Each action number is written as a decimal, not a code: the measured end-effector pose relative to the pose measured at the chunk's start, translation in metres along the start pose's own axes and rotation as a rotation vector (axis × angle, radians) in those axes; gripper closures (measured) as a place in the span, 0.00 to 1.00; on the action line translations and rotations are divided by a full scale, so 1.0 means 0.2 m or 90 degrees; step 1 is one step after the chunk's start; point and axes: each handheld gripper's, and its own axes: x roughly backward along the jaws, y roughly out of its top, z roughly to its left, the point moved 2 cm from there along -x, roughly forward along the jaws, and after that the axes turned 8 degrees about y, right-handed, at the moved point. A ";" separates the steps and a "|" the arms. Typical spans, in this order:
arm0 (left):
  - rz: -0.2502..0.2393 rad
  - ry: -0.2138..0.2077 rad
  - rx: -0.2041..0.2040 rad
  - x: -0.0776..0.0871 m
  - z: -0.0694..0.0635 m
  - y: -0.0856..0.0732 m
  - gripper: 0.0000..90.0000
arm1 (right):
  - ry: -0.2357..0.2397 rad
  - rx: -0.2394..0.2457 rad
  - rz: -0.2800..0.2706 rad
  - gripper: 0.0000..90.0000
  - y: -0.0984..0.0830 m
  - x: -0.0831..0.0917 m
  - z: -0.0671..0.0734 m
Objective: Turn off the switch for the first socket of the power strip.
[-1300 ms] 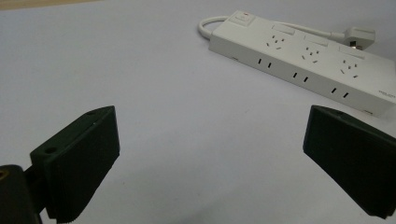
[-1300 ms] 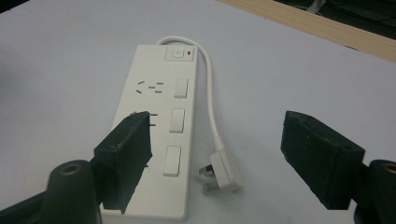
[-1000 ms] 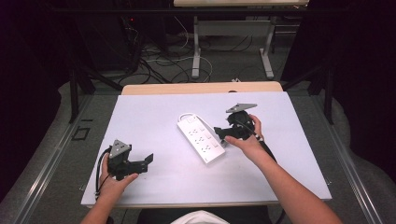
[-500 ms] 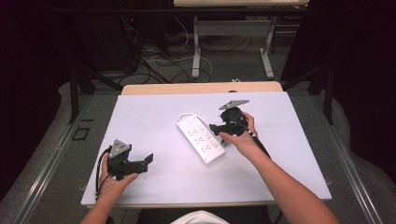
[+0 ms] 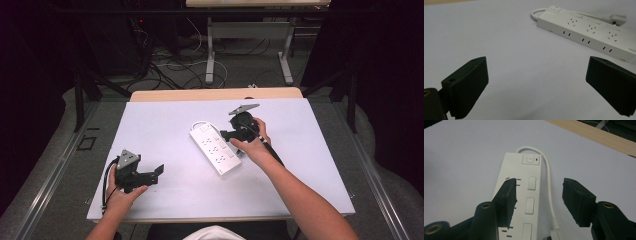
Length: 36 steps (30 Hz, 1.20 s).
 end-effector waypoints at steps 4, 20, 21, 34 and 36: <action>0.000 0.000 0.000 0.00 0.00 0.00 0.05 | -0.002 0.003 0.001 0.50 0.02 -0.03 0.00; 0.000 0.002 0.007 0.00 0.00 0.00 0.05 | -0.013 -0.001 0.011 0.50 0.05 -0.13 0.00; 0.000 0.002 0.007 0.00 0.00 0.00 0.05 | -0.015 0.002 0.008 0.50 0.05 -0.14 -0.01; 0.000 0.003 0.002 0.00 0.01 0.00 0.05 | -0.023 -0.010 0.029 0.61 0.04 -0.23 -0.05; 0.000 0.003 0.002 0.00 0.01 0.00 0.05 | -0.023 -0.010 0.033 0.63 0.03 -0.24 -0.06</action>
